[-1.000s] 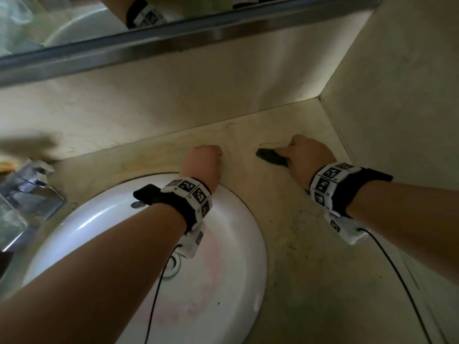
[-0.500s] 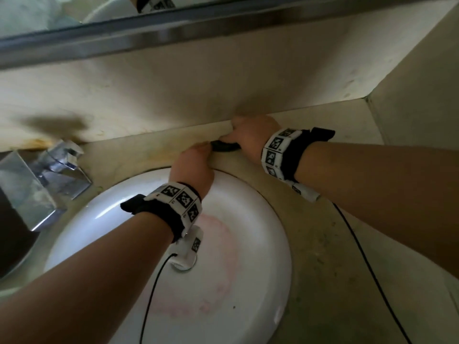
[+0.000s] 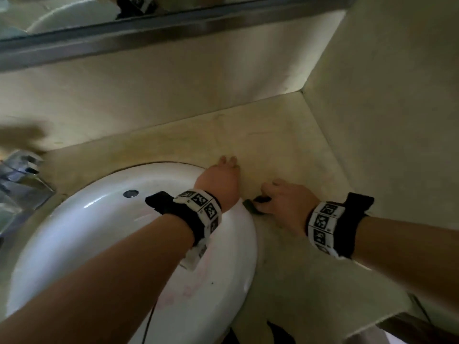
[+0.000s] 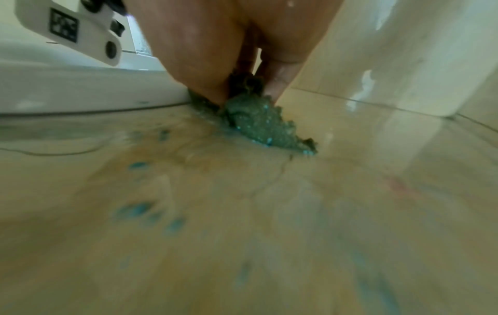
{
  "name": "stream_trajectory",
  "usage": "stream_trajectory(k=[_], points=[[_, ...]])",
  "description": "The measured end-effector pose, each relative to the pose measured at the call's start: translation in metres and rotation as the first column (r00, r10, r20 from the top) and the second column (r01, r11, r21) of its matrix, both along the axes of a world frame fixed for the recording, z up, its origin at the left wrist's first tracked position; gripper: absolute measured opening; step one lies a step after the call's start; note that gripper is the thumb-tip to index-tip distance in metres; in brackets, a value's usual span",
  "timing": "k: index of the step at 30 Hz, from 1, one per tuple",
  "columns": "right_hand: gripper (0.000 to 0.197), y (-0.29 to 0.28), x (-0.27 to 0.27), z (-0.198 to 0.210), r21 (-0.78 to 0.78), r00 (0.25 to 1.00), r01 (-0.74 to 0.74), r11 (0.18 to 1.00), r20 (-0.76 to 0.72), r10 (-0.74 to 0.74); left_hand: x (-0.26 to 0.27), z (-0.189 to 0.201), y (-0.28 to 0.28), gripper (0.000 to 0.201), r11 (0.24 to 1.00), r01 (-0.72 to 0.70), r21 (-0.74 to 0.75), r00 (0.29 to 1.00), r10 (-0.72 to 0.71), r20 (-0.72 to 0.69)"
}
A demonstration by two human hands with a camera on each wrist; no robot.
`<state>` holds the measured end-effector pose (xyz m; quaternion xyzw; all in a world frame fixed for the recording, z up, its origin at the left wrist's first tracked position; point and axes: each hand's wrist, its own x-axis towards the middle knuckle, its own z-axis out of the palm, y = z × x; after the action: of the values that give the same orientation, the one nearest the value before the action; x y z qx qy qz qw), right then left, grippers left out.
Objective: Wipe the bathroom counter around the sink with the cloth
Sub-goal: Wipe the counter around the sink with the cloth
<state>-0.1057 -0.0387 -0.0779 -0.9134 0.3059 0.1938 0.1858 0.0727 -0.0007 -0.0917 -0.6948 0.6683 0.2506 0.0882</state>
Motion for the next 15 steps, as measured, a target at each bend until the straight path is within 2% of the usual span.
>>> stream_trajectory(k=[3, 5, 7, 9, 10, 11, 13, 15], points=[[0.026, 0.001, -0.021, -0.002, -0.014, 0.999, 0.005, 1.000, -0.034, -0.005, -0.008, -0.001, -0.002, 0.057, 1.000, 0.009, 0.029, 1.000, -0.010, 0.018], [0.039, -0.014, -0.025, 0.002, -0.077, 0.996, 0.088, 0.993, 0.027, -0.086, -0.007, -0.001, -0.001, 0.059, 0.999, 0.018, 0.027, 1.000, -0.018, 0.022], [0.044, -0.041, -0.033, 0.009, -0.167, 0.938, 0.306, 0.937, 0.218, -0.268, -0.008, -0.002, 0.002, 0.058, 1.000, 0.013, 0.017, 1.000, -0.014, 0.014], [0.061, -0.078, -0.039, 0.014, -0.181, 0.815, 0.554, 0.812, 0.319, -0.484, -0.011, -0.004, 0.005, 0.057, 1.000, 0.001, -0.009, 1.000, -0.001, 0.008], [0.065, -0.095, -0.040, 0.016, -0.205, 0.779, 0.616, 0.761, 0.300, -0.550, -0.012, -0.005, 0.006, 0.056, 1.000, -0.002, -0.025, 1.000, 0.002, 0.009], [0.065, -0.113, -0.041, 0.017, -0.232, 0.776, 0.629, 0.742, 0.251, -0.579, -0.012, -0.007, 0.007, 0.056, 0.999, -0.004, -0.039, 1.000, 0.004, 0.015], [0.064, -0.131, -0.035, 0.015, -0.266, 0.815, 0.576, 0.773, 0.116, -0.567, -0.012, -0.009, 0.006, 0.057, 0.998, -0.006, -0.056, 1.000, 0.007, 0.022], [0.074, -0.136, -0.032, 0.003, -0.225, 0.823, 0.562, 0.796, 0.058, -0.565, -0.013, -0.012, 0.005, 0.057, 0.997, -0.003, -0.076, 0.999, 0.006, 0.037]])
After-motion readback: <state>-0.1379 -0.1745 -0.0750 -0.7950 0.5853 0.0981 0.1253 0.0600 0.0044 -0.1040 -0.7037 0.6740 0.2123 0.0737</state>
